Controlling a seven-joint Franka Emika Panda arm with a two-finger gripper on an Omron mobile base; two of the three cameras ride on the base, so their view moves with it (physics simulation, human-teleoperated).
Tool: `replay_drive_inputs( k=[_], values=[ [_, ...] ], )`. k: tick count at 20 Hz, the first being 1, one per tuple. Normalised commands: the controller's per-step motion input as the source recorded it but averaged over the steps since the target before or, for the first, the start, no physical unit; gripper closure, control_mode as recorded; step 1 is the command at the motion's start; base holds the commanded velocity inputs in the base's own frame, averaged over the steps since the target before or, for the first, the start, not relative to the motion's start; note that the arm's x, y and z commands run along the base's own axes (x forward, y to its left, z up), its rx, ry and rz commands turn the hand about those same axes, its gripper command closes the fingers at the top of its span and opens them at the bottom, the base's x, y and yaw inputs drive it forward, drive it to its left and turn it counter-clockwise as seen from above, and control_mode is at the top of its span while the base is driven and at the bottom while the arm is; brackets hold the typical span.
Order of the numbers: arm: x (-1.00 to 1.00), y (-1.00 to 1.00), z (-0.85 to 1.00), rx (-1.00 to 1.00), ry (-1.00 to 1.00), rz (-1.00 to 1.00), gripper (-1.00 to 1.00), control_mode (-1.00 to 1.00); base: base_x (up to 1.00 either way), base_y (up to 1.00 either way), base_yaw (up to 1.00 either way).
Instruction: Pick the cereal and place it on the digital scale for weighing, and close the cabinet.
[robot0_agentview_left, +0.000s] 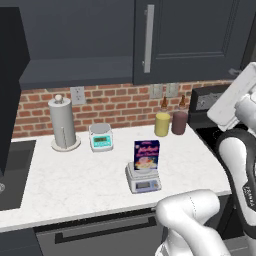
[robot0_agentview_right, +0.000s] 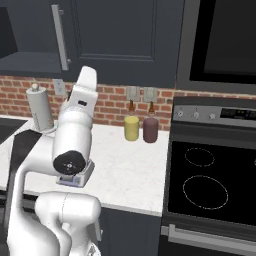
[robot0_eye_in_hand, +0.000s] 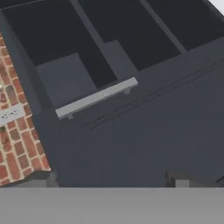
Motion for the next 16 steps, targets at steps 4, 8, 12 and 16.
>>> replay_drive_inputs(
  k=[4,8,12,16],
  values=[
    [-0.95,0.03,0.0,0.0,-0.05,0.0,-1.0,-1.0,0.0,0.0,0.0],
    [-0.86,0.03,0.0,0.0,-0.06,0.0,-1.0,-1.0,0.0,0.0,0.0],
    [-0.99,0.18,-0.01,0.0,-0.04,0.0,-1.0,-1.0,0.0,0.0,0.0],
    [-0.93,0.55,0.0,0.0,-0.11,0.0,-1.0,-1.0,0.0,0.0,0.0]
  ],
)
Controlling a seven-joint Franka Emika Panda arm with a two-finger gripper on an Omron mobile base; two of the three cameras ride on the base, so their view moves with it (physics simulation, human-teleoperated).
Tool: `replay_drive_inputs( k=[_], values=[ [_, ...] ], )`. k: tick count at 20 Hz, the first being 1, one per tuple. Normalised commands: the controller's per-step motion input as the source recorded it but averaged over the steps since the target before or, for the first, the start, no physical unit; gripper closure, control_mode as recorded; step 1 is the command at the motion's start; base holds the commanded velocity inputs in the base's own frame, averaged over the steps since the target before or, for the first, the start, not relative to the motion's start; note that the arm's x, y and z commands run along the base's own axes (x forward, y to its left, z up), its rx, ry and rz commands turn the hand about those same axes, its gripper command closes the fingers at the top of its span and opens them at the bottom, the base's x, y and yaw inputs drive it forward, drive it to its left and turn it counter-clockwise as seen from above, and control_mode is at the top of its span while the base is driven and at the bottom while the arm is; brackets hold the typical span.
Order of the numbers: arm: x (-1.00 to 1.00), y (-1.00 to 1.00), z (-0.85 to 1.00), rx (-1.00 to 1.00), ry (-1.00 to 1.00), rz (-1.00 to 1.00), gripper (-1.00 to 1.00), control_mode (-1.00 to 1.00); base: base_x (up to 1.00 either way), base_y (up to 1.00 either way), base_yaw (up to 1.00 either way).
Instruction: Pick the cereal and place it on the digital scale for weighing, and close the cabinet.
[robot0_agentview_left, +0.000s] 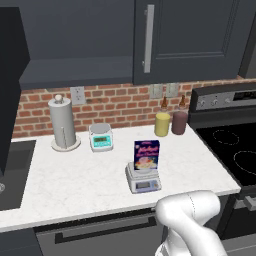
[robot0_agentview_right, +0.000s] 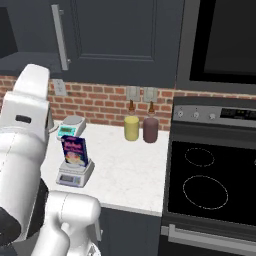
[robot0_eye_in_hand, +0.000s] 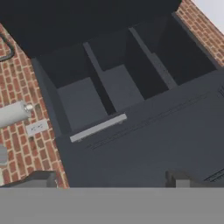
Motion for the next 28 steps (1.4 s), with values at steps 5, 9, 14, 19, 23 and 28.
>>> replay_drive_inputs(
  k=[5,9,14,19,23,28],
  values=[
    [-0.96,0.93,-0.06,0.0,-0.19,0.0,-1.0,-1.0,0.0,0.0,0.0],
    [-0.78,1.0,-0.33,0.0,-0.29,0.0,-1.0,-1.0,0.0,0.0,0.0],
    [-0.65,1.0,-0.58,0.02,-0.36,-0.07,-1.0,-1.0,0.0,0.0,0.0],
    [-0.2,1.0,-0.69,0.07,-0.27,-0.15,-1.0,-1.0,0.0,0.0,0.0],
    [0.05,1.0,-0.64,0.02,-0.11,-0.18,-1.0,-1.0,0.0,0.0,0.0],
    [0.33,1.0,-0.4,0.0,-0.07,-0.16,-1.0,-1.0,0.0,0.0,0.0]
  ],
)
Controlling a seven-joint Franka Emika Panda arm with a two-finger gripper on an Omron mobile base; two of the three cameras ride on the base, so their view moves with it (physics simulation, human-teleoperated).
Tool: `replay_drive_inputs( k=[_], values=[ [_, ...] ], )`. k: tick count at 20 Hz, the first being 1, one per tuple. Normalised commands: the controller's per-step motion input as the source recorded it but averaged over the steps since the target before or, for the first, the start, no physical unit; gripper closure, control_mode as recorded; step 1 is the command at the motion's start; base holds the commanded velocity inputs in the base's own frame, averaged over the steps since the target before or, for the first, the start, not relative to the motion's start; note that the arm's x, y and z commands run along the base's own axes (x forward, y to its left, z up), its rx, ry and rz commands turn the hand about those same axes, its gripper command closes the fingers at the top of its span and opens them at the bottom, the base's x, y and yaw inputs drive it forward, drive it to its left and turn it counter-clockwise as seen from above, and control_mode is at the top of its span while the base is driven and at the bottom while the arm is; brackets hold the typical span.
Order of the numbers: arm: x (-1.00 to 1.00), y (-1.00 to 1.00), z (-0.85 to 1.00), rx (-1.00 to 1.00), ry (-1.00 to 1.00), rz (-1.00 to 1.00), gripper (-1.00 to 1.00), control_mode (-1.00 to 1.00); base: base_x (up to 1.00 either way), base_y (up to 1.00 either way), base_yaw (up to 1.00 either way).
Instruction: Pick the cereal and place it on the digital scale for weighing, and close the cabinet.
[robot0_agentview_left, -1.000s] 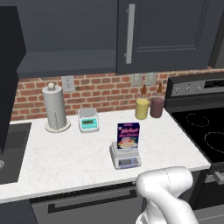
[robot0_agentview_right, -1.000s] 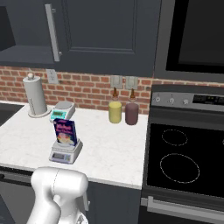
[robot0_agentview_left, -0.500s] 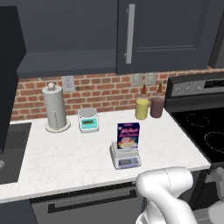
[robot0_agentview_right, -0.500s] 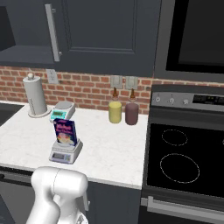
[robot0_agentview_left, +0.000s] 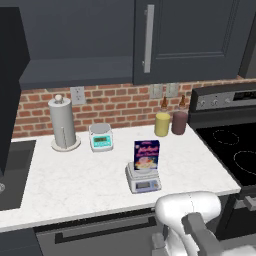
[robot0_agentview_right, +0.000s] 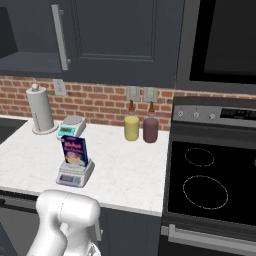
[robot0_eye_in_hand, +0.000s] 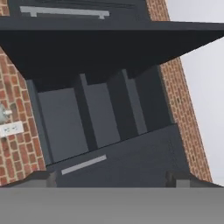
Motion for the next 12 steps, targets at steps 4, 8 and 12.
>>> replay_drive_inputs(
  k=[4,8,12],
  values=[
    [0.61,1.0,-0.28,-0.03,-0.09,-0.25,-1.0,-1.0,0.0,0.0,0.0],
    [0.72,1.0,-0.24,-0.07,-0.05,-0.25,-1.0,-1.0,0.0,0.0,0.0],
    [0.66,1.0,-0.36,-0.03,-0.06,-0.2,-1.0,-1.0,0.0,0.0,0.0]
  ],
)
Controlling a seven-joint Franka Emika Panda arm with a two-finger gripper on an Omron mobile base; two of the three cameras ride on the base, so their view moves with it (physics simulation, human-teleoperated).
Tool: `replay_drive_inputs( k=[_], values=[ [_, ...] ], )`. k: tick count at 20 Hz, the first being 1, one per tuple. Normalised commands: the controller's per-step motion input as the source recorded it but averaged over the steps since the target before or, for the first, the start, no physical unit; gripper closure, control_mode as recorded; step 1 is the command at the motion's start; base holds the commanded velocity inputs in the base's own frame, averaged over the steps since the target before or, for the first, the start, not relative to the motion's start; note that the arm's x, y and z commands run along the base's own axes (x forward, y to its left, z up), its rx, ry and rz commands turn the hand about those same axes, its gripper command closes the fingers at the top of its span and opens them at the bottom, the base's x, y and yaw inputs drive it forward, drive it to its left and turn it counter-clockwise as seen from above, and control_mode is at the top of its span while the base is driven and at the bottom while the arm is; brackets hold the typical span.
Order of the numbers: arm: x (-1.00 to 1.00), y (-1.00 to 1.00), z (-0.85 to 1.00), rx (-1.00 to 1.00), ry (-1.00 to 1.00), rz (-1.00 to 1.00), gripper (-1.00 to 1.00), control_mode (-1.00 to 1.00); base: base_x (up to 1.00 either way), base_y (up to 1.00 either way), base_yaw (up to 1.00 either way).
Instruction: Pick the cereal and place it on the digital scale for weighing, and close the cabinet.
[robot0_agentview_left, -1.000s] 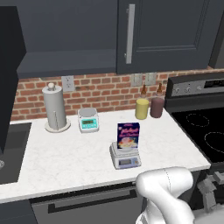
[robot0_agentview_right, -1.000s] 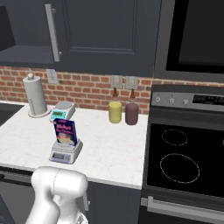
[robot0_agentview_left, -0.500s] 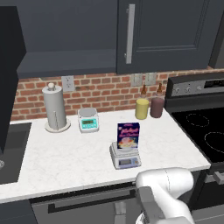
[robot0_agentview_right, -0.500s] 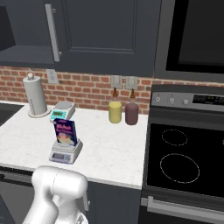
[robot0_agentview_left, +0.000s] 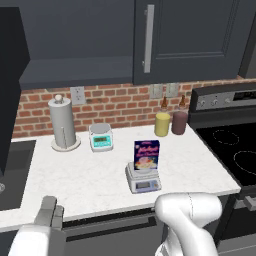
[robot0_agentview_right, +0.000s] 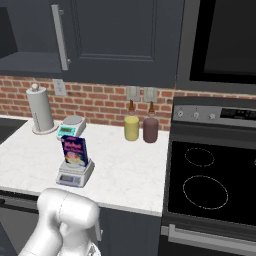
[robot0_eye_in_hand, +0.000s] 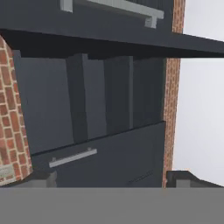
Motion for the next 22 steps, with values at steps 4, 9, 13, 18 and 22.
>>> replay_drive_inputs(
  k=[4,9,13,18,22],
  values=[
    [0.65,1.0,-0.32,0.0,-0.07,-0.12,-1.0,-1.0,0.0,0.0,0.0],
    [0.54,0.88,-0.43,0.01,-0.09,-0.03,-1.0,-1.0,0.0,0.0,0.0],
    [0.83,0.67,-0.73,0.11,-0.1,0.0,-1.0,-1.0,0.0,0.0,0.0],
    [0.77,0.56,-0.7,0.14,-0.13,0.02,-1.0,-1.0,0.0,0.0,0.0],
    [0.61,0.59,-0.08,0.0,0.0,0.0,-1.0,-1.0,0.0,0.0,0.0]
  ],
)
